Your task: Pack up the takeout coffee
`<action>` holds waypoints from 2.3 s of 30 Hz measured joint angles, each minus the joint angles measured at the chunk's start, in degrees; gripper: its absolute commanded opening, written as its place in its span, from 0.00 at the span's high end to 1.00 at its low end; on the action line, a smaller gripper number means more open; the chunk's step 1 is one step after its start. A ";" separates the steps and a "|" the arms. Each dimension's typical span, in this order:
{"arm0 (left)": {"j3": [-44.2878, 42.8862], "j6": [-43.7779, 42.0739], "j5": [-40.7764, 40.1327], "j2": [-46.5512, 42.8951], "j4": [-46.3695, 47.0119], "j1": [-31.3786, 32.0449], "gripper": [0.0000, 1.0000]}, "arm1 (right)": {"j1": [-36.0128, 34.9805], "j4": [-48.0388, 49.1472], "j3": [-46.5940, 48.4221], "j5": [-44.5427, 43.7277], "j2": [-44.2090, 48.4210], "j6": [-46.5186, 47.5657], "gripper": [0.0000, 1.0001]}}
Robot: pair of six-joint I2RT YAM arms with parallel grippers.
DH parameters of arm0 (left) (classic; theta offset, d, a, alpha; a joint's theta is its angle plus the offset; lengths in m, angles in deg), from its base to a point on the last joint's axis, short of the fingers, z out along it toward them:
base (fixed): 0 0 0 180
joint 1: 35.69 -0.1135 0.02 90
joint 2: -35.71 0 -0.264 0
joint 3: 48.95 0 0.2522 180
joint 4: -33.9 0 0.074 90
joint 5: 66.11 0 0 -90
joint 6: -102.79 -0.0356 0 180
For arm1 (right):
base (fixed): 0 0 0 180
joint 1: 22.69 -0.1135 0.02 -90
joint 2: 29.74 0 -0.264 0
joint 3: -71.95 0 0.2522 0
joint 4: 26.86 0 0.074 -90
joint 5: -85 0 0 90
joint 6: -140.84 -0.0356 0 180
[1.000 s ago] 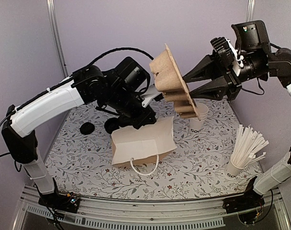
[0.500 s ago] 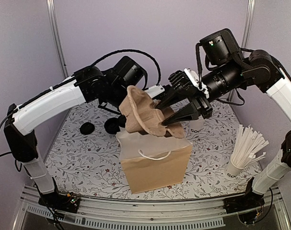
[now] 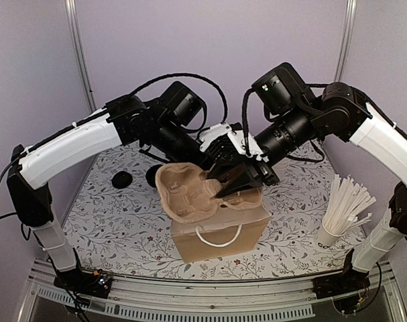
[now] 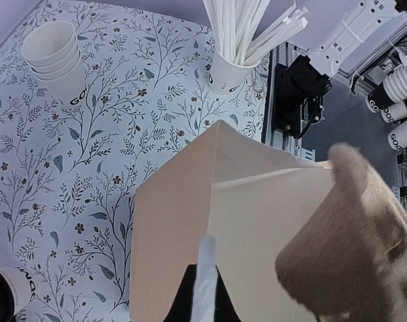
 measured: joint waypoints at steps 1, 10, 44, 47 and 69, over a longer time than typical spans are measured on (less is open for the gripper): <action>0.17 0.00 0.22 0.02 -0.02 -0.04 1.00 | 0.00 0.13 -1.05 -0.31 0.00 0.07 0.65; 0.39 0.04 2.14 0.39 0.46 -0.26 1.00 | -0.07 -0.33 -3.72 -3.06 -1.51 0.20 0.65; 3.63 0.90 4.02 0.68 3.04 -2.49 1.00 | -0.33 -1.03 -6.38 -10.56 -1.88 -5.46 0.49; 4.35 1.11 4.70 0.68 3.69 -2.91 1.00 | -0.33 0.96 -8.11 -10.60 -1.46 -5.46 0.50; 5.92 1.84 6.16 0.68 5.97 -4.07 1.00 | -1.99 9.11 -14.25 -16.24 0.00 -6.47 0.64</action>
